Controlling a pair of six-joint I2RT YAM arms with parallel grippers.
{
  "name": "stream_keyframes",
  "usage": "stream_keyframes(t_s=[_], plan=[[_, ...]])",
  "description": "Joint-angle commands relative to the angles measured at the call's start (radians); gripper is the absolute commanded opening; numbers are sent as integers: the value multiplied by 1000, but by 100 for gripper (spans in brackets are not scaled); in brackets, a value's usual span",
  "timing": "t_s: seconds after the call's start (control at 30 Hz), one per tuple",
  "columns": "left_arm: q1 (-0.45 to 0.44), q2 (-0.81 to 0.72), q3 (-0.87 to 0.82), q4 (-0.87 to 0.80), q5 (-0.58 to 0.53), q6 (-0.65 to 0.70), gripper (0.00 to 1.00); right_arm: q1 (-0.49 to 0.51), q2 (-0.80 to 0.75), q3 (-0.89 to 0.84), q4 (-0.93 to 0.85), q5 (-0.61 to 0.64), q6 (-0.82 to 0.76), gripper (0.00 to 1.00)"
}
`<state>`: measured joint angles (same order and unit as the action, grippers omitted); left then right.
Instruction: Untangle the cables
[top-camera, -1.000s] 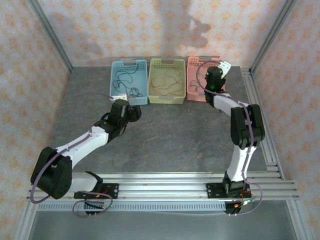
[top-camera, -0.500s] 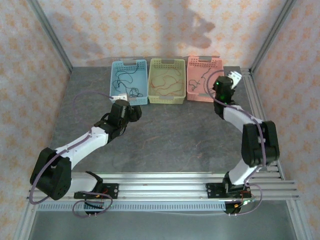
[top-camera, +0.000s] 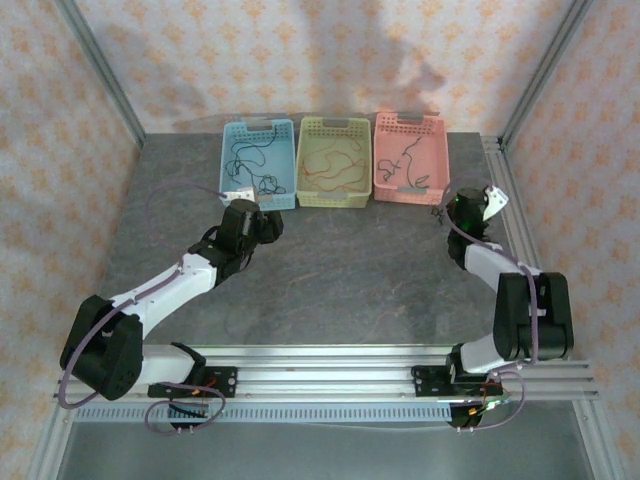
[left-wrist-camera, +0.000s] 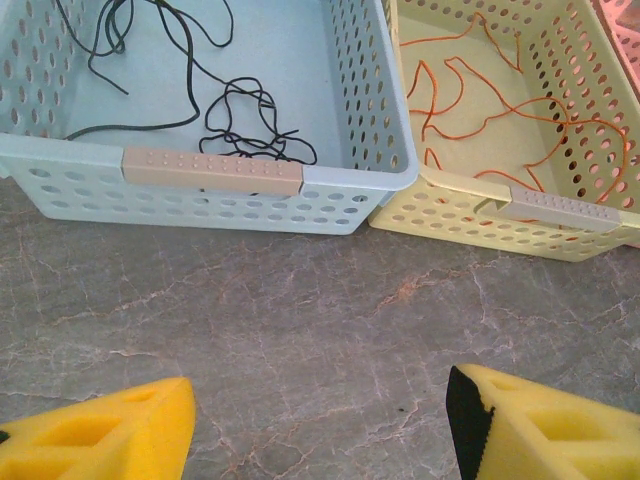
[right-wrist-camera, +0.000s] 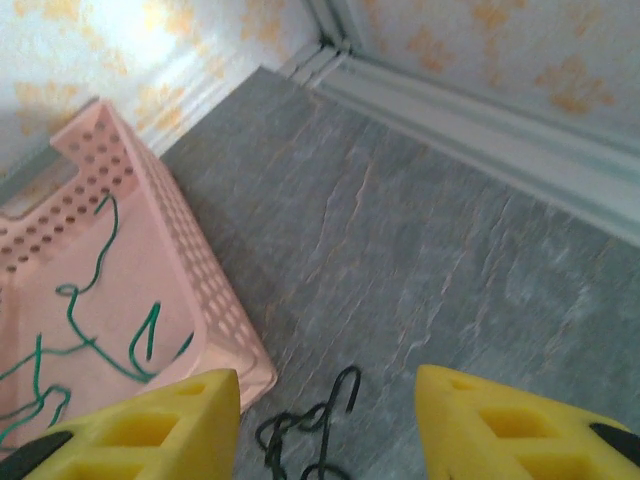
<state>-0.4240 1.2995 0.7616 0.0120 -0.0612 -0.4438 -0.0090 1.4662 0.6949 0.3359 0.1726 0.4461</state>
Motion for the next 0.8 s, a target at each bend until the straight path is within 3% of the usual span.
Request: stream_keyframes(t_s=[0.0, 0.27, 0.77], plan=[[-8, -17, -8, -12, -32, 3, 68, 0, 40, 10, -36, -75, 43, 50], [-9, -13, -7, -15, -32, 4, 68, 1, 123, 49, -54, -170, 65, 50], [-10, -6, 2, -20, -32, 4, 68, 0, 262, 118, -21, -209, 87, 48]])
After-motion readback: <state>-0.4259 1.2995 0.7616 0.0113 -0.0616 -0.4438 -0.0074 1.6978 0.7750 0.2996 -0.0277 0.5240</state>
